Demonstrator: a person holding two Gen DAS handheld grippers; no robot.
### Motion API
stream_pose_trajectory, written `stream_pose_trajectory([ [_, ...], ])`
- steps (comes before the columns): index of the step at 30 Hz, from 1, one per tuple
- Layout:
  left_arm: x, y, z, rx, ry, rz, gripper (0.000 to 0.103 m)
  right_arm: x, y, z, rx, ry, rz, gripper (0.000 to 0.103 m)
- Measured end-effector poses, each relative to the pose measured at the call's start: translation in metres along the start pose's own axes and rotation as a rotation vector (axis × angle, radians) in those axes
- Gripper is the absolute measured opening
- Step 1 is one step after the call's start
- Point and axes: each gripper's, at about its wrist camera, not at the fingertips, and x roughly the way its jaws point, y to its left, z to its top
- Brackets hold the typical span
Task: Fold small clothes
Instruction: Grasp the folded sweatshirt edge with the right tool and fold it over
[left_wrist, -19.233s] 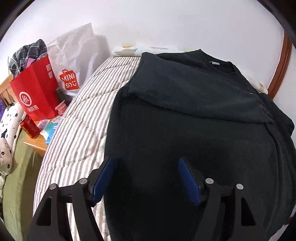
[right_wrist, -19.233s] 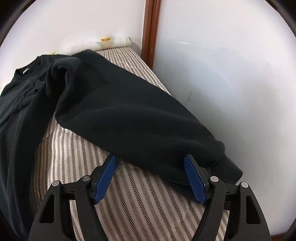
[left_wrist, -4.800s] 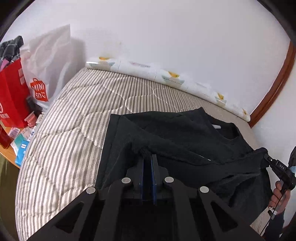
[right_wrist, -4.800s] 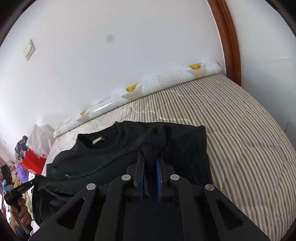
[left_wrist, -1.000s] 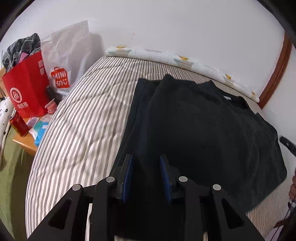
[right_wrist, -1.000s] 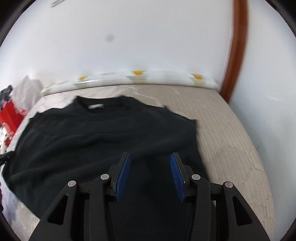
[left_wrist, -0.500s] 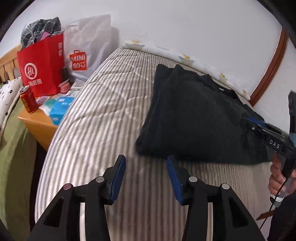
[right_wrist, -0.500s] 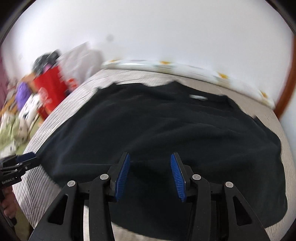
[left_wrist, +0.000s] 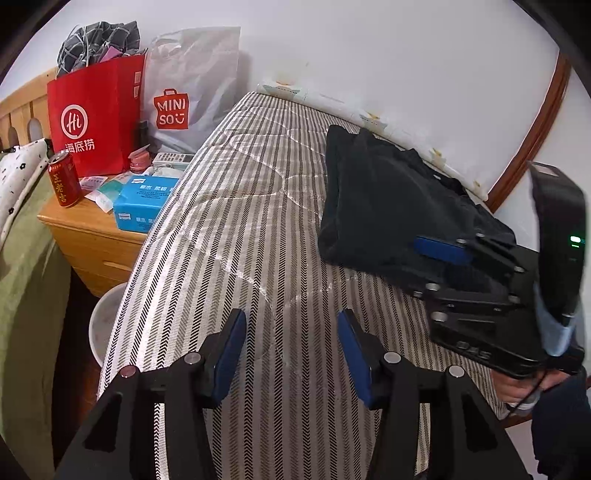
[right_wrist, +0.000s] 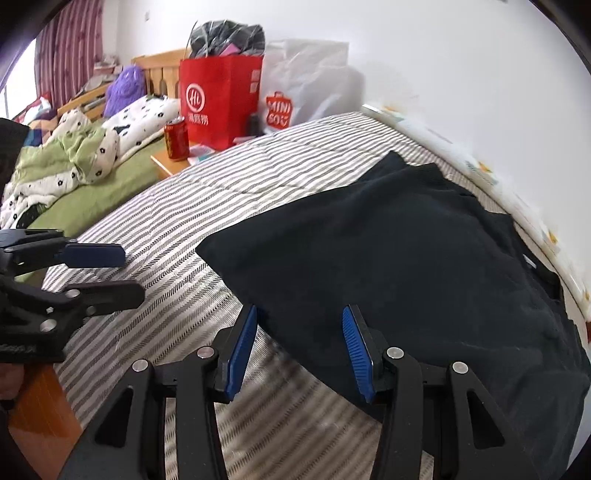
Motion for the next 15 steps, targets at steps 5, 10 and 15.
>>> stream_pose_trajectory([
  [5,0.002,0.001,0.0,-0.002,-0.011,-0.02,0.052,0.016,0.01,0.008,-0.043,-0.015,-0.023,0.056],
  [10,0.007,-0.005,0.003,0.002,-0.014,-0.025,0.053,0.016,-0.004,0.014,0.02,-0.072,-0.018,0.016],
  [15,0.016,-0.02,0.007,0.029,-0.011,-0.018,0.054,-0.022,-0.044,0.016,0.189,-0.173,0.066,0.011],
])
